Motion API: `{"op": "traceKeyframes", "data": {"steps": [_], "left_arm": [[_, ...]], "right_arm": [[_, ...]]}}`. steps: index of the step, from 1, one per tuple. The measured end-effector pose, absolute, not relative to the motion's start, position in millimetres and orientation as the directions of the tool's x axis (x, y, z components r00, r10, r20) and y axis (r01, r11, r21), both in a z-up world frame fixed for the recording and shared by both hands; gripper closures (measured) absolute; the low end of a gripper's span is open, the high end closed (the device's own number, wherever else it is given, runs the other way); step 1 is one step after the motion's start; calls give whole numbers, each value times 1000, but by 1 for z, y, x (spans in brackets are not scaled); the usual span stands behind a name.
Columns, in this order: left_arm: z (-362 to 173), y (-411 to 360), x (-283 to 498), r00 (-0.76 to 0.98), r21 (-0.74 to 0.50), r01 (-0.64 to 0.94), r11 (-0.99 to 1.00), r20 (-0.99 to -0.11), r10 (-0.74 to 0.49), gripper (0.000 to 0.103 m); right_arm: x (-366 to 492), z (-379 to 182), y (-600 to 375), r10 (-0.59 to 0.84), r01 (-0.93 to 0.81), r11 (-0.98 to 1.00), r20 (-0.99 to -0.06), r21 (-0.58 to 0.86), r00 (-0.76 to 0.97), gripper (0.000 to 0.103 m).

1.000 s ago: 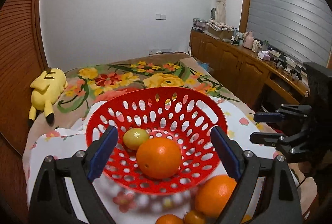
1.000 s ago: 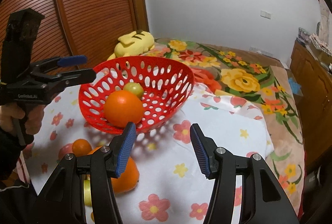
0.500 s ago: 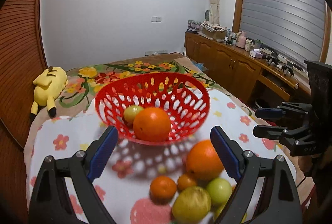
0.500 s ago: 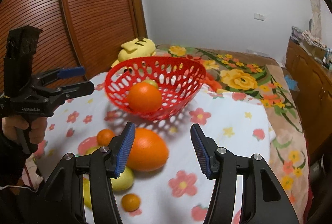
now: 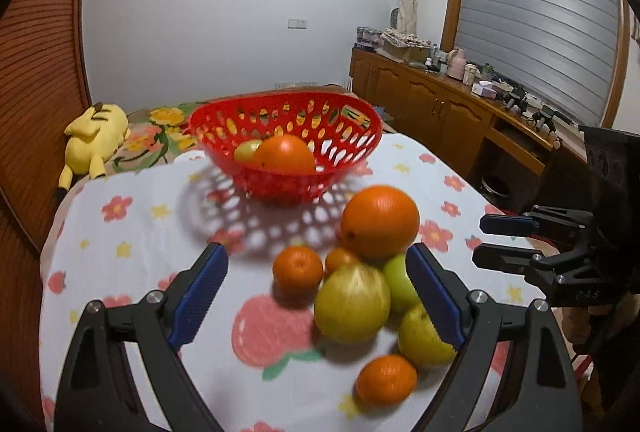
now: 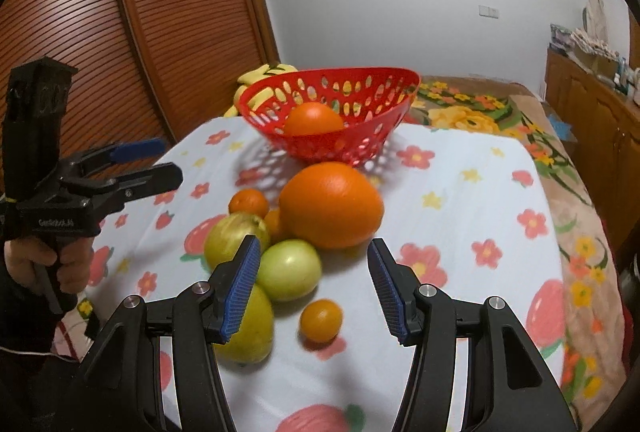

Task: Organize fruits
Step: 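Withdraw both tools from the basket back toward the fruit cluster, then grasp the mandarin with the left tool while the right tool grasps a green pomelo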

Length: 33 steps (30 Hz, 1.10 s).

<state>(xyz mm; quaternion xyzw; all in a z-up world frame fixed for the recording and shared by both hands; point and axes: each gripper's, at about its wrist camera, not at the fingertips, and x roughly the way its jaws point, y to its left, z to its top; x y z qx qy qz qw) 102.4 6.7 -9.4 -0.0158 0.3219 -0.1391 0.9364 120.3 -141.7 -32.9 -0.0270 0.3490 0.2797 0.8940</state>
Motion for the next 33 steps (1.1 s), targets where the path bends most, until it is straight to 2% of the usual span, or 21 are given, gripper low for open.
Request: {"op": "traceKeyframes", "data": {"steps": [10,33], "left_arm": [[-32,21,83,734,-125,201,971,-637,-234,12],[-68,23,68,705,-156,185,970,-667,-241,12]], "right_arm": [[105,-48,-125,516,-531,826,-632,188,579,46],[92,-81,-96,538,-567,796,-673,209,508,45]]}}
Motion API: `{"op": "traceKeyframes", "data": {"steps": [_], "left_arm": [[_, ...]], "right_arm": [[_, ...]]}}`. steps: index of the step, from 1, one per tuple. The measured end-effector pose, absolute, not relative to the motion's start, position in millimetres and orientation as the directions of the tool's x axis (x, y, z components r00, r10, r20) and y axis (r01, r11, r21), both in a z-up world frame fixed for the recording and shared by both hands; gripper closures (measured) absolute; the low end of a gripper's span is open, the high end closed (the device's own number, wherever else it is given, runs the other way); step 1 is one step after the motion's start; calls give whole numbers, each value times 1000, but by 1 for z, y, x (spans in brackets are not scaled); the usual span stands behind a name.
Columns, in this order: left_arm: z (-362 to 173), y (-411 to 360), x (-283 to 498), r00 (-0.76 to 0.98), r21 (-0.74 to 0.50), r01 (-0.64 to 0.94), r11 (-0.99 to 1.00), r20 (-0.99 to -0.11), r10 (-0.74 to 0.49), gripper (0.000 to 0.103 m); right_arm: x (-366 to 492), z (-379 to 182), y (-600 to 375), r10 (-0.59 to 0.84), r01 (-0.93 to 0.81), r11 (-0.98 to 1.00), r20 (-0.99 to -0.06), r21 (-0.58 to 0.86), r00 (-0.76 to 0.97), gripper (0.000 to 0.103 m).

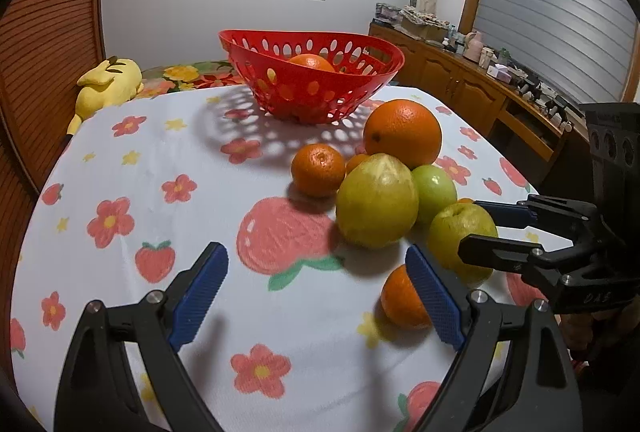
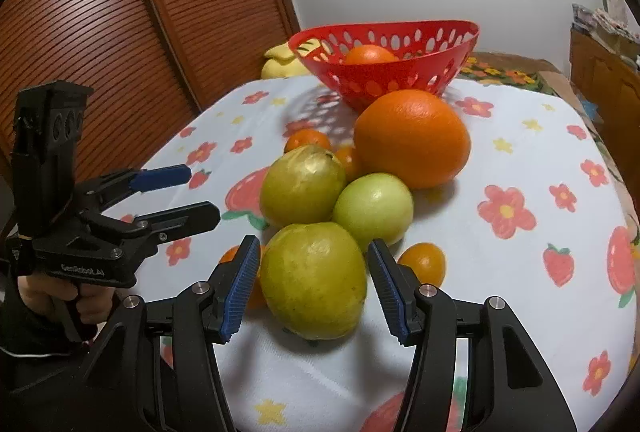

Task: Organize fruits
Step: 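Grasp the mandarin with the left tool while the right tool grasps a green pomelo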

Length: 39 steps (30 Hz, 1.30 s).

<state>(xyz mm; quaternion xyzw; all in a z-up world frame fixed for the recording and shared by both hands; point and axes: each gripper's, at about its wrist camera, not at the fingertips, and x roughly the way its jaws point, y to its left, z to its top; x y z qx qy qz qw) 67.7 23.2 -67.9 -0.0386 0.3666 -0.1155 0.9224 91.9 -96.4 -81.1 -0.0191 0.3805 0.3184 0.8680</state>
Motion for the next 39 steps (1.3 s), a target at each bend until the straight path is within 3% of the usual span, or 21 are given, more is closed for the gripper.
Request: {"op": "traceKeyframes", "data": {"steps": [17,30,39], "left_arm": [[-74,15,63,687,-181,208,961,-672,-276,12],[-75,-11,67,649,-186,286,940,-683,-333,14],[-84,-25,72,595,-208,348,914,-705,-387,30]], "right_arm": [[91,-95,-92,517,-573,799,-694,182,502,43],[83,-68,-129,512,-531,827,-635,184,579,43],[86,-67,-148,470,-487,857,-638,166,610,43]]}}
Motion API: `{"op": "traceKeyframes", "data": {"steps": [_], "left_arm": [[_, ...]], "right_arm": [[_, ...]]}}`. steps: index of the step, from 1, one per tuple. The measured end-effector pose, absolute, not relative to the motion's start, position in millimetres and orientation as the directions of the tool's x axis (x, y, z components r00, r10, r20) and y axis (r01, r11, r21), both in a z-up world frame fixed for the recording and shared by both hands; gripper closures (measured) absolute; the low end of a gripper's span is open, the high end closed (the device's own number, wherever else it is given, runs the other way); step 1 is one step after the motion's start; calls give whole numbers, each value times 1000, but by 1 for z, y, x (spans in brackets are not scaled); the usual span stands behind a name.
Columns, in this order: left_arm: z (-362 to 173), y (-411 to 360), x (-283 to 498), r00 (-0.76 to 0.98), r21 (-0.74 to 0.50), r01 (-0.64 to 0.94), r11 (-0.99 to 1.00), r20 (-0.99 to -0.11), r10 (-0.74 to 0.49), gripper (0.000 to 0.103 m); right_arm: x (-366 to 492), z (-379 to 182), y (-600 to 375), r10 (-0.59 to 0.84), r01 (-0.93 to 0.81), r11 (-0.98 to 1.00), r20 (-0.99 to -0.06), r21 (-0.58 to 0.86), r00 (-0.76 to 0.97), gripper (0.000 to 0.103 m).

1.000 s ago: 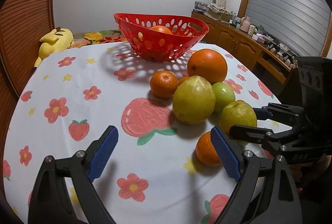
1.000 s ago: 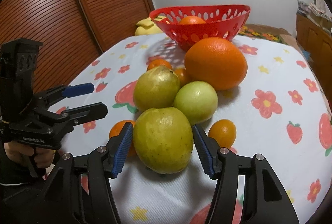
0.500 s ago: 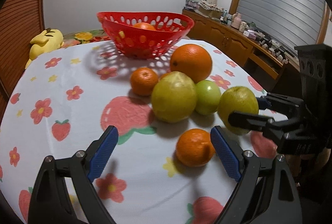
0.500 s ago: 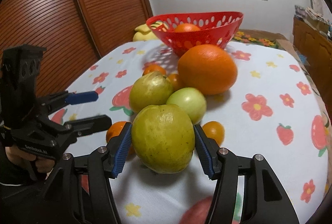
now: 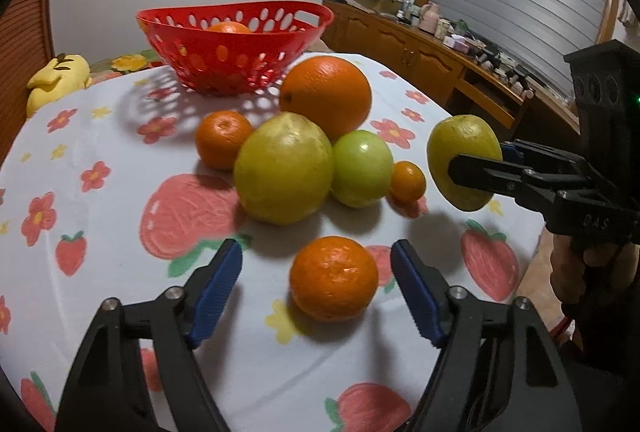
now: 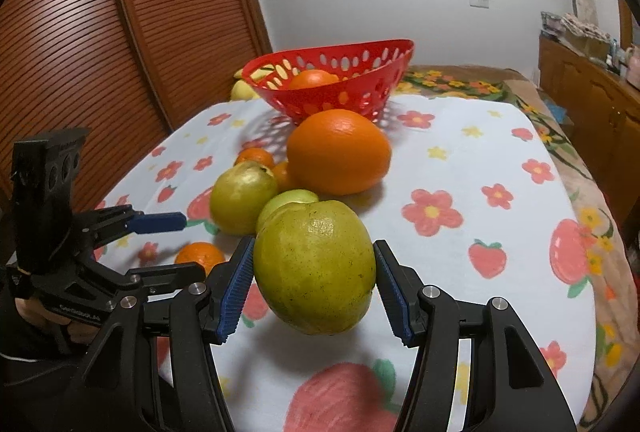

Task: Organize fruits
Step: 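Grasp the mandarin with the left tool while the right tool grasps a green pomelo, then carry the mandarin and green pomelo over the red basket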

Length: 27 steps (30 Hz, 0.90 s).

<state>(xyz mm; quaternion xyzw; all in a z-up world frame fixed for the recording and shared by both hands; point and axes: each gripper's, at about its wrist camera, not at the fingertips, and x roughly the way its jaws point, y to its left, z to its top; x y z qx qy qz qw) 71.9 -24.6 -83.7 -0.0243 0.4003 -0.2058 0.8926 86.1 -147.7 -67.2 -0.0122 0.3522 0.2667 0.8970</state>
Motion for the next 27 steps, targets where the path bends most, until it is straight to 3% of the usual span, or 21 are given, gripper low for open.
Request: {"op": "traceKeyframes", "data": {"steps": [13,27], "left_arm": [[-95,-30,73,539,-252,376,892,-723,-432,58],[-56,-12,74,639,-223,351,910,-653,-406,59]], "right_arm": [[90,-76,-152,456,-472,866,-655,168,603,43],[94,-68,-152,455,-479,864,-647,154,612,43]]}}
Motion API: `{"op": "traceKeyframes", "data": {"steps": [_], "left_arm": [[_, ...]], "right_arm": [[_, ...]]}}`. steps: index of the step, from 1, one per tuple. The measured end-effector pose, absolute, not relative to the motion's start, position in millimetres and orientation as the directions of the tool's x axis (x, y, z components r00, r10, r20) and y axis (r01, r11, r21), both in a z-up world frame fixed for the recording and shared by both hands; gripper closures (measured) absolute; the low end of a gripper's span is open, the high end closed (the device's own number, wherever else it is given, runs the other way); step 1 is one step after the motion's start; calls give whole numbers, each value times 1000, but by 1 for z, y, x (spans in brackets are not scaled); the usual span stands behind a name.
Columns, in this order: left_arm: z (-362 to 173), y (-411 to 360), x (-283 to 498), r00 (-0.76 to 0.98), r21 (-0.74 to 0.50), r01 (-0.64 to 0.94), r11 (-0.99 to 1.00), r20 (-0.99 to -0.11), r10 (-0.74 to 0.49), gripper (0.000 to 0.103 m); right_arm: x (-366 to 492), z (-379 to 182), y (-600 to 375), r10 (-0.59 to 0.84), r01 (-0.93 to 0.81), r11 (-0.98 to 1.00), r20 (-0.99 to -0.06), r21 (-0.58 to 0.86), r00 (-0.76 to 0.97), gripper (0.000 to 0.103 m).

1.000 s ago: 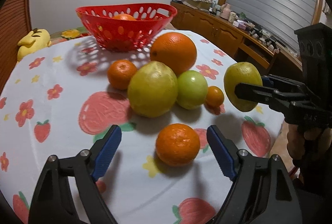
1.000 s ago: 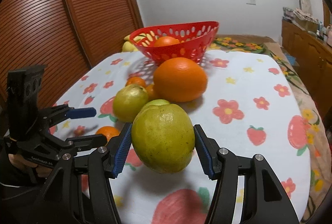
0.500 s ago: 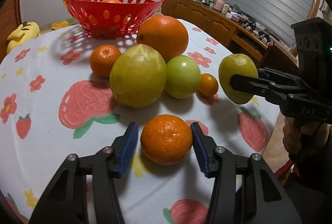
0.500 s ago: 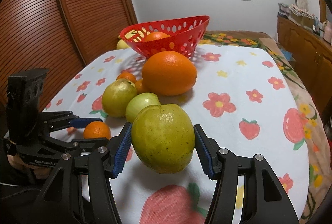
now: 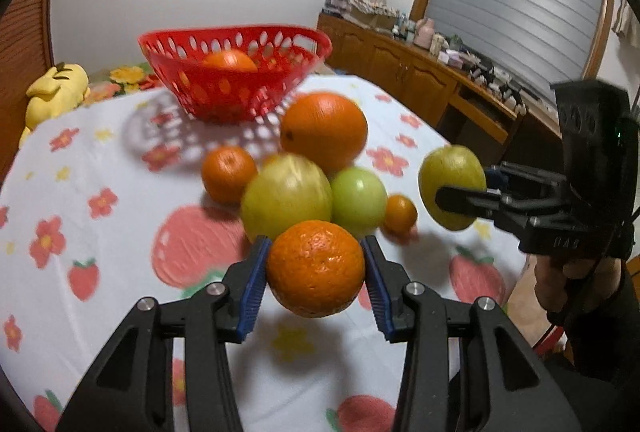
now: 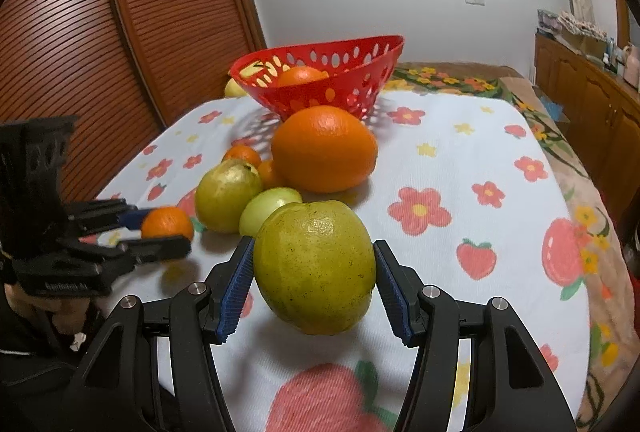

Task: Organize fruits
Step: 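Carry the mandarin and green pomelo over the red basket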

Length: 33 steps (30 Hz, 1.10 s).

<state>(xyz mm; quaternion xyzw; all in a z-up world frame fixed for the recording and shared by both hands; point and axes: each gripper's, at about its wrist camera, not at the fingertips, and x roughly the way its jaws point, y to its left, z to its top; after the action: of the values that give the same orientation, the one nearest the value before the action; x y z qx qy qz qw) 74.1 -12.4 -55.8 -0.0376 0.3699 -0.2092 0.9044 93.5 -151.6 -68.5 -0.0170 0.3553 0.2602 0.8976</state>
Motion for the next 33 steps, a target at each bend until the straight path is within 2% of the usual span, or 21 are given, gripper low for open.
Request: {"op": "traceKeyframes", "data": {"steps": [19,33], "left_arm": [[-17,7,107,728,-177,324,929,-581,-364,59],[1,18,164,757,-156,304,940,-559,-338,59]], "right_arm": [[112,-26,-137,461,-524,848,-601,81,653,43],[172,5,-120,461,-562,827,-598,21,656,43]]}}
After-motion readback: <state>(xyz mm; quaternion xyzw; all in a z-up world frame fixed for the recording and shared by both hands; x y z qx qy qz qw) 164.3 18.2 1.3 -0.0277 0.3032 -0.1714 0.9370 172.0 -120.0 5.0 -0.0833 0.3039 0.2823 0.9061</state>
